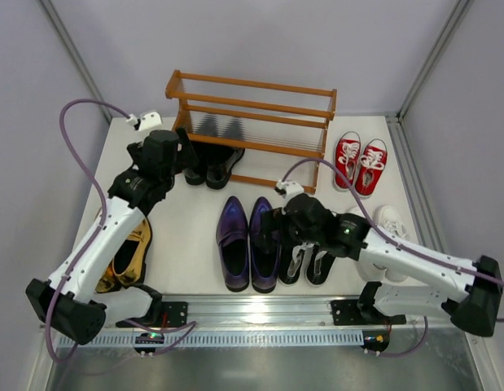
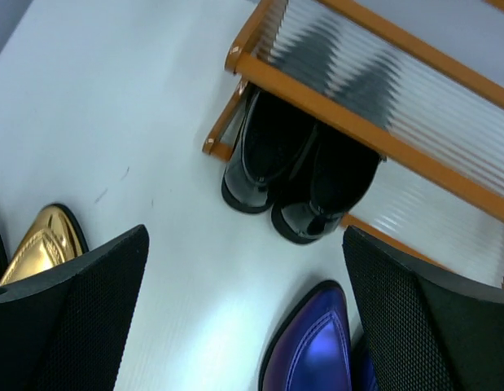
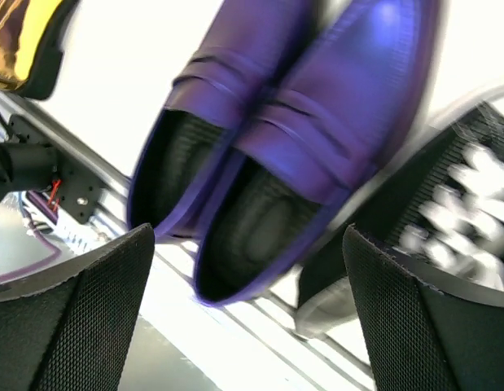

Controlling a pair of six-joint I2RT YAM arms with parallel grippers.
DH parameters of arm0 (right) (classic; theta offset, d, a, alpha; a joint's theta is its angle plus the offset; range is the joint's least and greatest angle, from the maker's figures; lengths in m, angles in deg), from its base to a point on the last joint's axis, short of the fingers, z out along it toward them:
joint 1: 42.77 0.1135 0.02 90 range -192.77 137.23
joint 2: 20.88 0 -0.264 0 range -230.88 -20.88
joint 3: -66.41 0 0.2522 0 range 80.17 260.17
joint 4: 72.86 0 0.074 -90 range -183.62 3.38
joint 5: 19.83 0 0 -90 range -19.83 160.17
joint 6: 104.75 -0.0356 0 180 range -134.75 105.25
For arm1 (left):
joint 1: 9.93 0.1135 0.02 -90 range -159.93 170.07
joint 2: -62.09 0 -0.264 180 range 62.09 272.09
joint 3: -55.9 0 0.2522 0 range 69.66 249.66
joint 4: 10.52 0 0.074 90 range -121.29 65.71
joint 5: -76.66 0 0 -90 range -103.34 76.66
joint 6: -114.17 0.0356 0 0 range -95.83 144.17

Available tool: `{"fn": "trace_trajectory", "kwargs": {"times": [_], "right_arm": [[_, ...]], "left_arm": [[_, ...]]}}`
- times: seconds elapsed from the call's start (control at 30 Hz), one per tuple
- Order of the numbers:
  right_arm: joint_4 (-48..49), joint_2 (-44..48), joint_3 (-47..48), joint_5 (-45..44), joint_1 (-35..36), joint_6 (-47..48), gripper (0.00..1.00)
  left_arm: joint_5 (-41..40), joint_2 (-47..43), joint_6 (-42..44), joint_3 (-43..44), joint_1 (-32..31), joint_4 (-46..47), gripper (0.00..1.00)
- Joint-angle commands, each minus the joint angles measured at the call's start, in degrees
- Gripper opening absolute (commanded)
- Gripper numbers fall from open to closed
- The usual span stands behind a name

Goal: Place and organize the shoes onto the shoe shelf

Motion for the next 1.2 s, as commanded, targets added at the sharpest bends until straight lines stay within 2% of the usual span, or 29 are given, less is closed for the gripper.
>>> {"fn": "trace_trajectory", "kwargs": {"times": [0.0, 0.1, 0.17, 0.3, 0.43, 0.5, 0.57, 0.7, 0.73, 0.8, 0.83, 0.87, 1.03, 1.17], "right_arm": [[-5.43, -9.4, 8.58, -12.74, 6.64, -4.72, 0.97], [-10.61, -19.76, 15.53, -18.98, 14.03, -9.54, 0.97], [-13.94, -25.64, 18.18, -20.49, 15.01, -12.28, 0.97], [-16.25, -31.55, 22.58, -21.11, 17.03, -17.38, 0.97], [-17.39, -34.64, 23.12, -21.38, 18.61, -22.56, 0.99], [-16.43, -35.43, 21.9, -20.68, 19.14, -23.1, 0.95], [-13.02, -35.79, 20.58, -18.48, 19.32, -23.19, 0.87], [-6.68, -37.63, 16.1, -13.83, 19.32, -23.28, 0.55], [-5.89, -38.76, 15.83, -13.3, 19.32, -23.45, 0.37], [-5.61, -39.56, 15.74, -12.85, 19.32, -23.8, 0.2], [-5.87, -39.74, 15.74, -12.94, 19.49, -23.89, 0.08], [-6.57, -39.48, 15.74, -13.2, 19.5, -24.15, 0.04], [-10.88, -35.53, 16.61, -17.06, 19.93, -25.03, 0.04], [-18.51, -30.79, 19.25, -21.02, 20.11, -24.77, 0.04]], "left_arm": [[3.1, -6.33, -6.49, -3.17, -0.39, -8.94, 0.99], [4.16, -11.43, -6.85, -5.81, -0.48, -10.7, 1.0], [4.42, -13.2, -6.85, -6.78, -0.48, -12.19, 1.0], [4.86, -16.11, -6.32, -7.3, -0.48, -15.45, 1.0], [5.22, -18.75, -5.62, -9.14, -0.48, -16.68, 1.0], [5.3, -20.24, -5.53, -10.46, -0.39, -16.77, 1.0], [5.39, -20.86, -5.44, -10.99, -0.48, -16.86, 1.0], [6.09, -21.56, -5.18, -11.79, -0.39, -16.95, 1.0], [6.09, -21.48, -5.09, -11.96, -0.39, -17.03, 1.0], [6.27, -21.74, -4.91, -12.23, -0.48, -17.12, 1.0], [6.27, -21.83, -4.83, -12.4, -0.39, -17.12, 1.0], [6.27, -21.74, -4.74, -12.49, -0.48, -17.12, 1.0], [6.62, -22.35, -4.39, -12.4, -0.39, -17.74, 1.0], [6.88, -23.05, -4.3, -11.7, -0.39, -18.09, 1.0]]}}
